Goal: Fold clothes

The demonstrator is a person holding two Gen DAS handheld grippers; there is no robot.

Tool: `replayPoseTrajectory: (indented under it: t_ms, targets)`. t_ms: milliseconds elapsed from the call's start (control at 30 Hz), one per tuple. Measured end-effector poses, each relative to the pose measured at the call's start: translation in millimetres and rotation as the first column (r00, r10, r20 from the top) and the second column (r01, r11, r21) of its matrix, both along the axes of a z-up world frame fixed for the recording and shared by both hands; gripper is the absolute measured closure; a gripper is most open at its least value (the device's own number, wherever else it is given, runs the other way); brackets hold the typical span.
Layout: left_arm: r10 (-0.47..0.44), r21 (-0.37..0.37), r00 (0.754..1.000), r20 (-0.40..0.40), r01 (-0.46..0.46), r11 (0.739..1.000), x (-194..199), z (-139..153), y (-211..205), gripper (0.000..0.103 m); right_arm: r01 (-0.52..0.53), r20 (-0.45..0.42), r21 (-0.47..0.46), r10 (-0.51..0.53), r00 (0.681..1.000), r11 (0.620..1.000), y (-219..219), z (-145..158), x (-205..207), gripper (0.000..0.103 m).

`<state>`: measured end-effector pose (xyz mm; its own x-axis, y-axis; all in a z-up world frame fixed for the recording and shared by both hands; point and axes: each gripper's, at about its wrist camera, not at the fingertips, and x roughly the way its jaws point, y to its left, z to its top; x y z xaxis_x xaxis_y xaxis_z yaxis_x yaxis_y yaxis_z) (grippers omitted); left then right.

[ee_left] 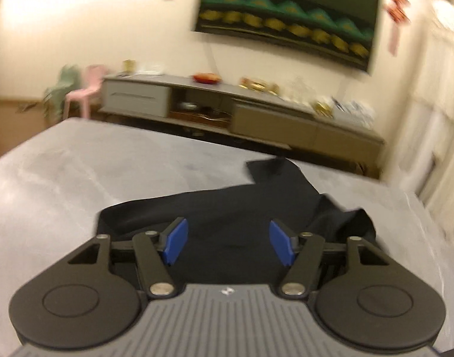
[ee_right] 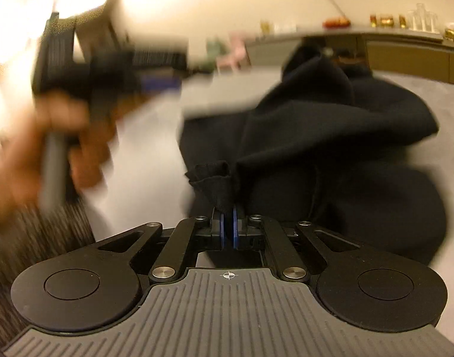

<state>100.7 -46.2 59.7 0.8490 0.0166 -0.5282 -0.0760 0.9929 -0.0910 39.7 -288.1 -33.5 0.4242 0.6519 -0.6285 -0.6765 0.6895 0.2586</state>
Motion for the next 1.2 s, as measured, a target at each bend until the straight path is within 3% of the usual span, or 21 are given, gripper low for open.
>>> replayPoseTrajectory:
  t_ms: [67, 133, 200, 333, 433, 467, 500, 533, 567, 600, 667, 733, 833, 867, 933, 1000, 1033, 1100, 1200]
  targets:
    - [-0.079, 0.065, 0.997, 0.009, 0.078, 0.995, -2.1, 7.1, -26.6, 0.023, 0.002, 0.012, -0.065, -0.001, 1.000, 0.998, -2.0, -4.9, -9.1, 0.071]
    - [-0.149, 0.116, 0.989, 0.015, 0.146, 0.982, -3.2, 11.6, -51.8, 0.009, 0.045, 0.025, -0.078, -0.044, 0.999, 0.996, -11.0, 4.1, -7.5, 0.037]
    - [-0.215, 0.146, 0.977, -0.002, 0.213, 0.966, 0.6, 5.3, -78.5, 0.007, 0.145, 0.020, -0.024, -0.144, 0.989, 0.989, -31.7, 18.4, -1.2, 0.023]
    - [-0.299, 0.164, 0.950, -0.088, 0.310, 0.936, 25.7, -22.0, -116.8, 0.003, 0.367, -0.031, 0.045, -0.366, 0.930, 0.929, -79.2, 26.9, 13.6, 0.019]
    - [-0.316, 0.204, 0.938, -0.144, 0.341, 0.918, 46.3, -50.3, -142.5, 0.006, 0.515, -0.071, 0.067, -0.511, 0.857, 0.855, -113.1, 27.0, 24.4, 0.017]
    - [-0.303, 0.240, 0.940, -0.158, 0.334, 0.912, 56.2, -60.4, -146.4, 0.013, 0.561, -0.085, 0.073, -0.556, 0.827, 0.824, -124.3, 27.0, 28.0, 0.017]
    - [-0.286, 0.278, 0.943, -0.172, 0.325, 0.904, 66.3, -70.7, -149.9, 0.047, 0.606, -0.100, 0.078, -0.599, 0.795, 0.791, -135.6, 27.1, 31.6, 0.017]
    - [-0.284, 0.280, 0.938, -0.198, 0.332, 0.901, 75.3, -75.1, -147.9, 0.099, 0.642, -0.109, 0.088, -0.633, 0.766, 0.762, -141.0, 28.1, 36.0, 0.017]
    - [-0.287, 0.271, 0.931, -0.226, 0.344, 0.899, 84.0, -77.8, -144.3, 0.103, 0.675, -0.118, 0.099, -0.664, 0.738, 0.732, -145.0, 29.3, 40.5, 0.017]
    - [-0.294, 0.259, 0.932, -0.212, 0.343, 0.903, 91.3, -70.9, -137.0, 0.102, 0.706, -0.127, 0.110, -0.694, 0.708, 0.700, -149.0, 30.5, 45.1, 0.017]
    - [-0.247, 0.209, 0.966, -0.079, 0.258, 0.943, 84.6, -25.7, -92.3, 0.102, 0.715, -0.163, 0.150, -0.696, 0.699, 0.683, -146.8, 31.8, 53.9, 0.016]
    - [-0.176, 0.142, 0.982, 0.061, 0.166, 0.976, 75.3, 23.0, -43.7, 0.102, 0.719, -0.201, 0.192, -0.690, 0.695, 0.668, -143.7, 32.9, 62.7, 0.013]
    - [-0.046, 0.017, 0.965, 0.258, 0.043, 0.999, 61.2, 96.0, 29.0, 0.102, 0.724, -0.257, 0.253, -0.677, 0.690, 0.642, -138.9, 34.6, 75.8, 0.012]
    - [0.025, -0.008, 0.962, 0.272, -0.024, 1.000, 53.4, 103.9, 56.7, 0.102, 0.726, -0.276, 0.273, -0.671, 0.688, 0.632, -137.3, 35.2, 80.2, 0.012]
    - [0.179, -0.044, 0.947, 0.267, -0.174, 0.984, 35.8, 109.3, 114.2, 0.102, 0.729, -0.312, 0.311, -0.659, 0.685, 0.610, -134.2, 36.3, 88.9, 0.010]
    - [0.333, -0.011, 0.923, 0.190, -0.338, 0.941, 28.9, 87.4, 154.1, 0.102, 0.731, -0.348, 0.349, -0.644, 0.682, 0.586, -131.0, 37.4, 97.7, 0.010]
    - [0.374, -0.009, 0.917, 0.138, -0.376, 0.926, 28.1, 72.6, 168.1, 0.101, 0.723, -0.354, 0.345, -0.631, 0.690, 0.598, -121.6, 36.1, 103.2, 0.009]
    - [0.366, -0.048, 0.931, 0.014, -0.365, 0.930, 27.6, 38.7, 188.4, 0.097, 0.703, -0.343, 0.308, -0.614, 0.711, 0.641, -97.6, 32.7, 111.8, 0.009]
    - [0.307, -0.064, 0.951, -0.049, -0.309, 0.949, 24.9, 6.6, 187.1, 0.081, 0.669, -0.313, 0.247, -0.595, 0.740, 0.701, -65.2, 27.4, 119.8, 0.009]
